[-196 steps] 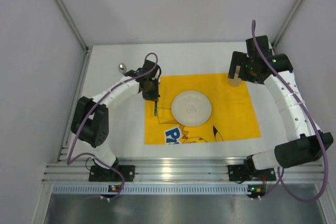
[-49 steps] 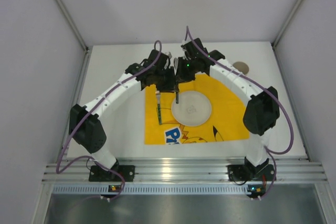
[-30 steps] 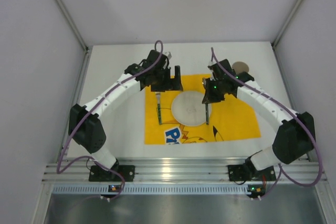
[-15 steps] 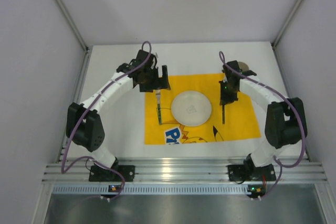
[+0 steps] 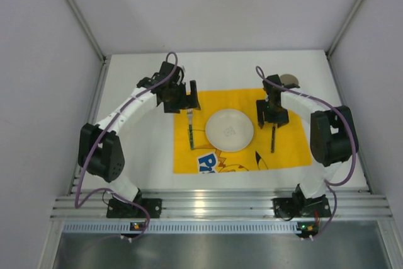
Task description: Set the dinner table for one person
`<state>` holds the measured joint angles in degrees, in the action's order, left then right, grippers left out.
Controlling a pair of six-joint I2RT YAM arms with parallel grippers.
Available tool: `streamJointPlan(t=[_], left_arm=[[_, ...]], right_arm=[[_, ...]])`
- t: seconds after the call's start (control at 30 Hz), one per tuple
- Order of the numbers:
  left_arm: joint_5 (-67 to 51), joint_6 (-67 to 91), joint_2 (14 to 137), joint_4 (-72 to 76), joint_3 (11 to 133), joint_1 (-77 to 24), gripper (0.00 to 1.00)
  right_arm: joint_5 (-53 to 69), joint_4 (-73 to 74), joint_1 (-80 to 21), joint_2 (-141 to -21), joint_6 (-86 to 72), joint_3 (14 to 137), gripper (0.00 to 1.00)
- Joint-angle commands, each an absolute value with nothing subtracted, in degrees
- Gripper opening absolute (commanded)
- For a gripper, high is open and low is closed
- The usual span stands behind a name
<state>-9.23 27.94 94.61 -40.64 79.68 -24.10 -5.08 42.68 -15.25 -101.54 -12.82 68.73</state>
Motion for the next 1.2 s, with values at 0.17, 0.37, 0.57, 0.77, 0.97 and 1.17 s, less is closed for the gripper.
streamJointPlan(t=[0.17,0.37,0.57,0.77,0.97,1.17], left_arm=[[-10.0,28.3,93.0,-38.0,80.4,-23.7,0.95],[-9.1,27.8,93.4,-38.0,82.1,-23.6,0.97],[-8.4,26.8,94.5,-39.2,84.6,-23.6,0.97],[-2.1,24.3,90.8,-39.4,85.9,-22.9,0.99],[12.0,22.4,72.6,-9.0,67.5,-22.9,0.99],[14.6,13.9,55.9,17.9,40.2,-23.4,0.99]], right_arm=[[-13.4,46.4,-15.6,-100.1,-15.8,70.7,0.77],[-11.8,47.5,-17.6,-94.2,-16.6,71.1,0.84],[-10.7,49.4,-19.8,-87.9,-18.3,70.8,0.89],[-11.3,39.0,-25.3,-61.4,-17.8,70.1,1.0],[-25.2,29.4,-25.2,-44.7,-33.0,59.1,1.0],[-22.6,32.2,-25.2,-35.1,-33.8,50.1,1.0]])
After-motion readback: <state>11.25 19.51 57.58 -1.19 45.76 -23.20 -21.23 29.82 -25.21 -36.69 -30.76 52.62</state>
